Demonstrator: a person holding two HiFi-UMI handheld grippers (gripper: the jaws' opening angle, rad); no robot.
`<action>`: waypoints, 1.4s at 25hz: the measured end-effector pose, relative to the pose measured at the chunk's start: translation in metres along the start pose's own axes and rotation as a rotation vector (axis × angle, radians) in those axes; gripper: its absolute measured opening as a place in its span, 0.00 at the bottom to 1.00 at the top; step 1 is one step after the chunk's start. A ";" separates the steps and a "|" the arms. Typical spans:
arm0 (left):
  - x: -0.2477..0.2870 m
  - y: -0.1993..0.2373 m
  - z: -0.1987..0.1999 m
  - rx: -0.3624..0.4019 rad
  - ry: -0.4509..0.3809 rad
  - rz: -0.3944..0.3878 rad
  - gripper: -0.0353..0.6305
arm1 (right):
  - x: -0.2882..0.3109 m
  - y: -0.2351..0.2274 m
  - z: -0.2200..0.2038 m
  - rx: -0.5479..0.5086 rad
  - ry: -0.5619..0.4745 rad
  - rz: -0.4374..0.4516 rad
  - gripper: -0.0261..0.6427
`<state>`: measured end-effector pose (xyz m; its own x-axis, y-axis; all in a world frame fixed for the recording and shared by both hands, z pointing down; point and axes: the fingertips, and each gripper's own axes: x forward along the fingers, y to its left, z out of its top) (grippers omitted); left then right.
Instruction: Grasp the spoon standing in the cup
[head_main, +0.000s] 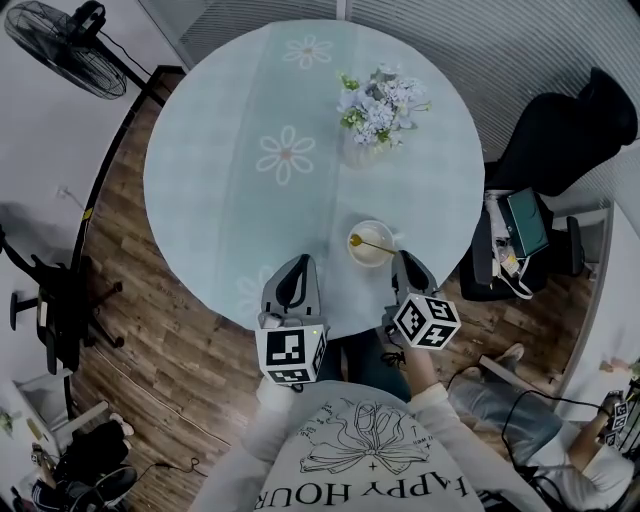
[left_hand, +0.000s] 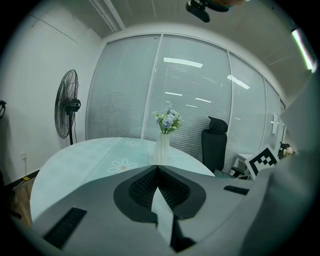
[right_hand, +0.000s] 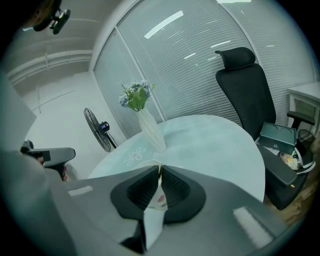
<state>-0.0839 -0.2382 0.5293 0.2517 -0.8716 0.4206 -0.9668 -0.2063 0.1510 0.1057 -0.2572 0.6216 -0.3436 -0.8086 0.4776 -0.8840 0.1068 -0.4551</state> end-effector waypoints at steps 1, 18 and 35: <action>0.000 0.000 0.000 0.001 -0.001 0.000 0.06 | 0.001 0.002 0.001 0.002 -0.003 0.008 0.08; -0.003 0.007 0.011 -0.014 -0.020 0.002 0.06 | -0.008 0.023 0.028 -0.027 -0.033 0.035 0.06; -0.017 -0.012 0.042 -0.005 -0.108 -0.029 0.06 | -0.048 0.043 0.067 -0.077 -0.124 0.063 0.06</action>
<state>-0.0788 -0.2393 0.4825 0.2734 -0.9080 0.3175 -0.9587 -0.2303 0.1667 0.1057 -0.2524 0.5291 -0.3615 -0.8636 0.3516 -0.8855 0.1998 -0.4196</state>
